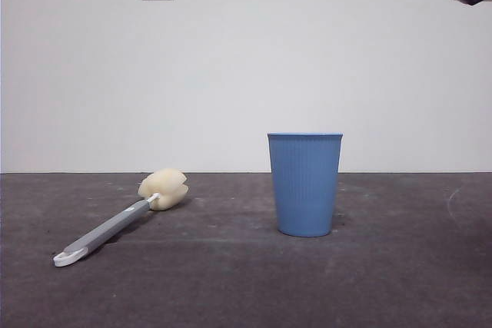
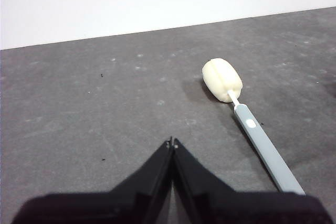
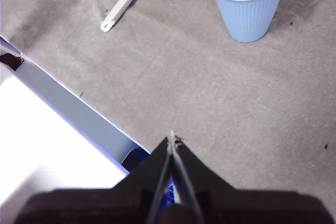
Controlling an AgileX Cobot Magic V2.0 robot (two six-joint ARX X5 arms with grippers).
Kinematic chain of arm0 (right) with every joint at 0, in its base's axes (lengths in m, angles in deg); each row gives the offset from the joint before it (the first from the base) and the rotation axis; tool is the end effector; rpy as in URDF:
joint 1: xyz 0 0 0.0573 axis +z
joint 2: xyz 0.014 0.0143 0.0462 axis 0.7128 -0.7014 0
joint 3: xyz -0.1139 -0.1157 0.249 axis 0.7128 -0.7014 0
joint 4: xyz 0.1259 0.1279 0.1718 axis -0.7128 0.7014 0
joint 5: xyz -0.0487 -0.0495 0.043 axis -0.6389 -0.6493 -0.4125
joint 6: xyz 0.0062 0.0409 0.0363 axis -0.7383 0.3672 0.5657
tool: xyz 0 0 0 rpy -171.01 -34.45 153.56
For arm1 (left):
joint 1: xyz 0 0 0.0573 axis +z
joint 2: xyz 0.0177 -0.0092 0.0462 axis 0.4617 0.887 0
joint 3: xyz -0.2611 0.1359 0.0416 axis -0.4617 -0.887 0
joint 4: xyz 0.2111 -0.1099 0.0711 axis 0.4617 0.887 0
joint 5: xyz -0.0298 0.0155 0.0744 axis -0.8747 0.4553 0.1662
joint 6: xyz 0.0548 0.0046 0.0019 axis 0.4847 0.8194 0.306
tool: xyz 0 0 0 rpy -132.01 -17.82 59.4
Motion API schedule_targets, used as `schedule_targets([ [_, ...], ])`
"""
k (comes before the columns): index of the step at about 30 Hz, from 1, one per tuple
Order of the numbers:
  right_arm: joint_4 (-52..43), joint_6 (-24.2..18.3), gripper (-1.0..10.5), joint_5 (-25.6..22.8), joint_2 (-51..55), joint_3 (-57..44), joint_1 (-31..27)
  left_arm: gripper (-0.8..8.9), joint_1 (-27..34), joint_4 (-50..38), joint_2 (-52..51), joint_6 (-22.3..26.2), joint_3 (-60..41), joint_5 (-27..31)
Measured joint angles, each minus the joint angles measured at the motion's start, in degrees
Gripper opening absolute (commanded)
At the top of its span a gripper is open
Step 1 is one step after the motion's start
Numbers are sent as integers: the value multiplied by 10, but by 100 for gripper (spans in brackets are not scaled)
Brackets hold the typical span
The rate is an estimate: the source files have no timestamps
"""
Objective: Pick up the cup brush,pick up the cup,insert the brush into the cup,clean the cup,put the cup brush back,put the cup back to the fixed position on the table
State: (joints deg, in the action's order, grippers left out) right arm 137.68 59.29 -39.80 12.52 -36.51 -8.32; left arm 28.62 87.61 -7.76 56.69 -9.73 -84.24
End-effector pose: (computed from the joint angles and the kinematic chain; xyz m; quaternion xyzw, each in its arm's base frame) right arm 0.0822 0.0702 0.3233 -0.0274 0.4179 0.3502 0.8379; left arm 0.0598 -0.0055 0.1522 0.0307 0.0752 -0.1004 0.9916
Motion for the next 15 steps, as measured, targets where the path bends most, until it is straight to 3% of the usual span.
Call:
schedule_targets([
  [8, -2, -9, 4, -4, 3, 0, 0, -3, 0, 0, 0, -2, 0, 0],
  [13, -73, -46, 4, -106, 51, 0, -19, -3, 0, 0, 0, -2, 0, 1],
  [15, -123, -56, 4, -120, 80, -5, -34, -3, 0, 0, 0, -2, 0, 1],
])
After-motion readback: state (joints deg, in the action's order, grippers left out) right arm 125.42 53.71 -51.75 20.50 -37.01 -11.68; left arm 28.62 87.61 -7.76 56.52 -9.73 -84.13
